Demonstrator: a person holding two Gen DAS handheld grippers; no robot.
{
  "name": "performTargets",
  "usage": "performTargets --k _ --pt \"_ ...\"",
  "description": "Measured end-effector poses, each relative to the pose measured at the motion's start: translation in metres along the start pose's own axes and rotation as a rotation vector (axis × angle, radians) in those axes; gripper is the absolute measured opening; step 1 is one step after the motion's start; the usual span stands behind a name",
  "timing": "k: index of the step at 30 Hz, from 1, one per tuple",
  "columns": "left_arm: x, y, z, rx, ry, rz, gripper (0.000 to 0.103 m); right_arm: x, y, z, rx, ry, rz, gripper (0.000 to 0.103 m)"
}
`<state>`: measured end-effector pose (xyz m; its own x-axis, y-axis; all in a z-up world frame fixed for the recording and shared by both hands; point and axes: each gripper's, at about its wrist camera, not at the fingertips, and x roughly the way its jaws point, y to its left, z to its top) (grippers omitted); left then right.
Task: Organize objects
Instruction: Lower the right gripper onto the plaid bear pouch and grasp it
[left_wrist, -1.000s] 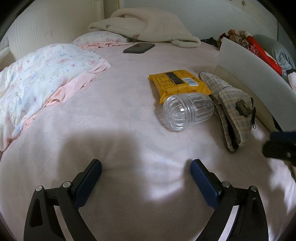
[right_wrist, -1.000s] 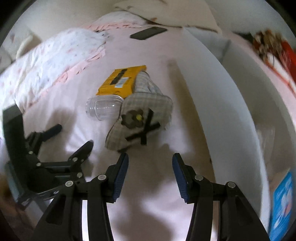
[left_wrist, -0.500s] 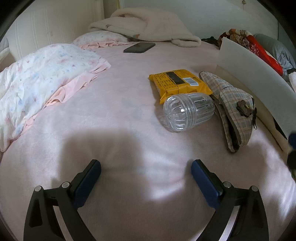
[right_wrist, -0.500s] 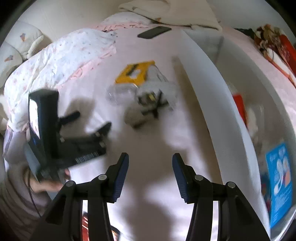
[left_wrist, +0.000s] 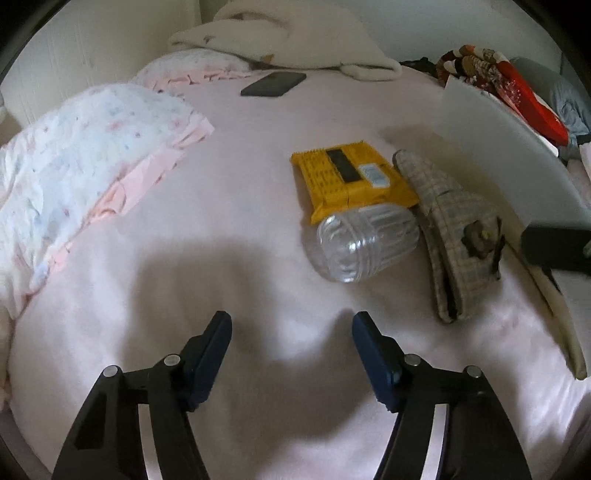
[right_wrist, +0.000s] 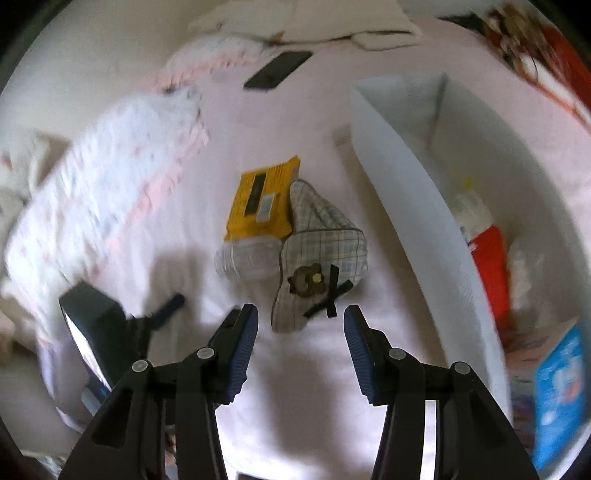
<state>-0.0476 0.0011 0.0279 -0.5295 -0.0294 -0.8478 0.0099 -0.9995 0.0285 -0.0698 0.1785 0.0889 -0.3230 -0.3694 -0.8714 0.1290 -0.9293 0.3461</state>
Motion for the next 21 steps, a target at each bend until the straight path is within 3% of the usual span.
performTargets --k 5,12,21 --pt "-0.016 -0.002 0.009 0.009 -0.036 -0.030 0.064 0.015 -0.025 -0.006 0.039 -0.003 0.066 0.048" --pt "-0.026 -0.013 0.007 0.053 -0.061 -0.048 0.064 0.021 -0.024 0.001 0.094 -0.056 0.128 0.046" --pt "-0.027 -0.015 0.005 0.068 -0.061 -0.046 0.064 0.050 -0.001 0.002 -0.012 -0.070 0.022 0.046"
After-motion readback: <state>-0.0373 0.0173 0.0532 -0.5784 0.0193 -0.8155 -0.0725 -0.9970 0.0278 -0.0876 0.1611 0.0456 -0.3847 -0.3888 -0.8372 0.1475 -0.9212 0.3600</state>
